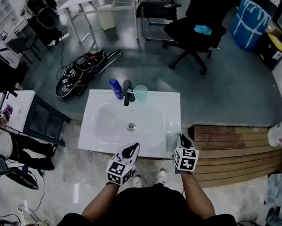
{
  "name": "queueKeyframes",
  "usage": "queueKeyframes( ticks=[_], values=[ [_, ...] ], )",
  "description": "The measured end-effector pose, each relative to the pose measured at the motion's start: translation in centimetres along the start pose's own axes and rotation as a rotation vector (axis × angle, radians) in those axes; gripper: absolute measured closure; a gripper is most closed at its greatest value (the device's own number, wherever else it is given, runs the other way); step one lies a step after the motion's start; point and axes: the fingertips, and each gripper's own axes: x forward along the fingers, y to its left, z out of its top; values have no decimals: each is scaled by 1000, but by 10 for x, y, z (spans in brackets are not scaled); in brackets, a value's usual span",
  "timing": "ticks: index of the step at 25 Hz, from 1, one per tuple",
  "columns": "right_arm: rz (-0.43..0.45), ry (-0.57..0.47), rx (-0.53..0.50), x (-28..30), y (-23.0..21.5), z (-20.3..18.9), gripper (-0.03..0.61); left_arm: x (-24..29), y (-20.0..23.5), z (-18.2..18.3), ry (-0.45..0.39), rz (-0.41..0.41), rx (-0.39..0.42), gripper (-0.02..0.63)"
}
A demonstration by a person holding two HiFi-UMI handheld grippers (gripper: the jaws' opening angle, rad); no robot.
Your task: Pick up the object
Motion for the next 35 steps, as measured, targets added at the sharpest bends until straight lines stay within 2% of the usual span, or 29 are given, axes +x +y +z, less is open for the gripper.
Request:
queueKeyframes(
  ticks=[14,24,35],
  values=[
    [47,-250,-18,-60,27,93,545,-4,2,37,-78,-6,37,600],
    [51,-321,-54,-84,31,104,545,-7,-8,48,-105,-24,61,600],
    [48,-332,-65,-86,33,103,546,-10,-8,39,-92,-19,51,600]
  ],
)
